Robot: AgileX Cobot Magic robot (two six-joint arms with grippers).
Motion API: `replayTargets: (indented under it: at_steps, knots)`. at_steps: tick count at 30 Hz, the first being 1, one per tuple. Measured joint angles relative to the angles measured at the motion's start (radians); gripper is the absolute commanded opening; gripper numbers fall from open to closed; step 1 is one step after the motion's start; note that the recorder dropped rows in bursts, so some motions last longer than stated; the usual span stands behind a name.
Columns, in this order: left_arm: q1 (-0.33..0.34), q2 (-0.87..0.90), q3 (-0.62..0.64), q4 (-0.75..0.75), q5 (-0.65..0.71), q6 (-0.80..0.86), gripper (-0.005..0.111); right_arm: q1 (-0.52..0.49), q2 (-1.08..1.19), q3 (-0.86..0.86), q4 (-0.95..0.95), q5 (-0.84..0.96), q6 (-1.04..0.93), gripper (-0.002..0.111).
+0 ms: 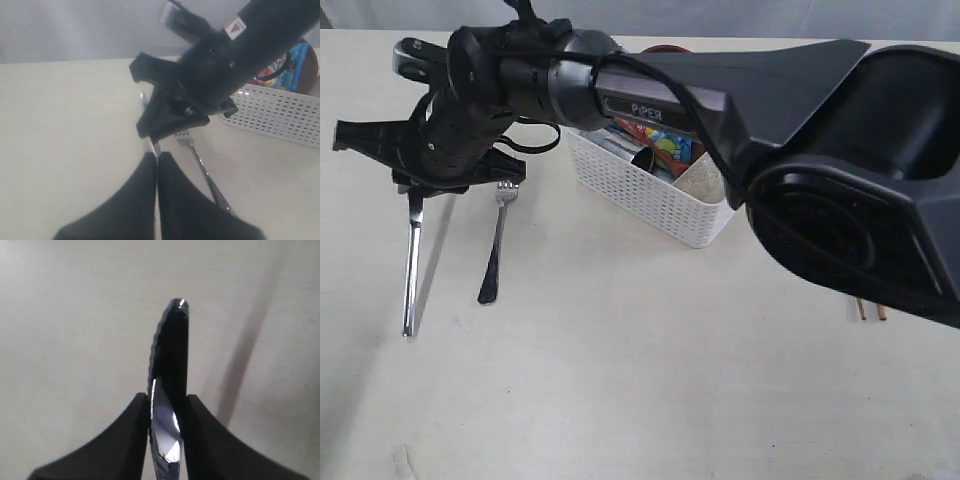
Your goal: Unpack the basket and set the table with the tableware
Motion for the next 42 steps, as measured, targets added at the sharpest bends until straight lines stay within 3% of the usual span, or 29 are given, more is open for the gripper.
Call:
replayTargets:
  at_steps: [42]
  knots:
    - [0.000, 0.000, 0.000, 0.000, 0.000, 0.000, 0.000, -0.016, 0.076, -0.011, -0.315, -0.039, 0.382, 0.000]
